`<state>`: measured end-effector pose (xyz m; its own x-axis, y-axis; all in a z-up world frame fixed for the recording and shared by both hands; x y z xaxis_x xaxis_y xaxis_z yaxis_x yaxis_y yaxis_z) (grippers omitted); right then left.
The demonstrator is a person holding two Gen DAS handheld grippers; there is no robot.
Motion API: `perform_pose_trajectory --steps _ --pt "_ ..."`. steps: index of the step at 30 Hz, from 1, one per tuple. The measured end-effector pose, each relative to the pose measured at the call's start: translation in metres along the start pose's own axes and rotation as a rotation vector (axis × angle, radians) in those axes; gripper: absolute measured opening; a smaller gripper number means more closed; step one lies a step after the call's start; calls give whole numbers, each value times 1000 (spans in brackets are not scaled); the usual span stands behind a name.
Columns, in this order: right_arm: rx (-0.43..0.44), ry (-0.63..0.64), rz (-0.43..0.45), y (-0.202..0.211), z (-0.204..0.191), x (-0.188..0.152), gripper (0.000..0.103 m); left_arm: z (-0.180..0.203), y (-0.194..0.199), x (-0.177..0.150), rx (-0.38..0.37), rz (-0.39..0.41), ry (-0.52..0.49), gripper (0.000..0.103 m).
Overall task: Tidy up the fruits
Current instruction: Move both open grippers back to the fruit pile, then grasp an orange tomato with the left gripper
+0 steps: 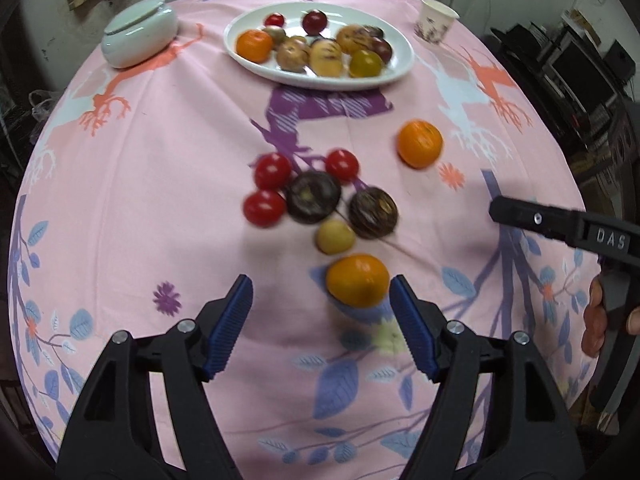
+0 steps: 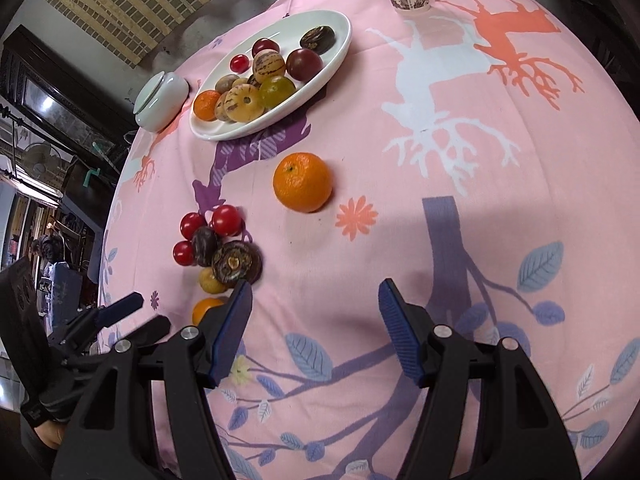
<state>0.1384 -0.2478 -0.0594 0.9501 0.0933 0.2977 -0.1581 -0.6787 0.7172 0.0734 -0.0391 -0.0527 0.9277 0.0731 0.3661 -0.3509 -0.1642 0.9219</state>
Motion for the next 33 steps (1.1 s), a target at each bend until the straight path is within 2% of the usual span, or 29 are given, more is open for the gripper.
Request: perform_pose_trajectory --steps 9,19,22,25,31,33 --pt "5 -21 -23 3 7 -20 66 21 -2 -10 -21 -25 -41 73" --pt "3 -26 -21 6 10 -18 66 31 -19 -6 -26 -58 -47 73" --pt "1 -26 -28 5 11 -17 66 29 -25 -5 -10 -62 -38 71" --pt "-1 -24 -35 5 11 -16 66 28 -32 -4 -20 -81 -31 62" --pt "-5 -20 -41 3 11 -15 66 24 -49 -5 -41 -136 10 63" --pt "-6 -18 -44 2 11 -15 66 25 -50 -4 -36 -124 5 62"
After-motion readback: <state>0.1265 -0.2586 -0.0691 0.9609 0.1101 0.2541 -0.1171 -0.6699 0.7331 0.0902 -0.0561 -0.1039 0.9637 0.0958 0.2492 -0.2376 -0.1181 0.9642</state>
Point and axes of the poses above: each gripper's, at about its wrist camera, not at the fingertips, and y roughly against the way its jaws point, z to its right, x to its top, the point moved 3 cm from there along -y, roughly the way its jaws point, and after that the axes turned 15 degrees about x, right-handed, at the moved point
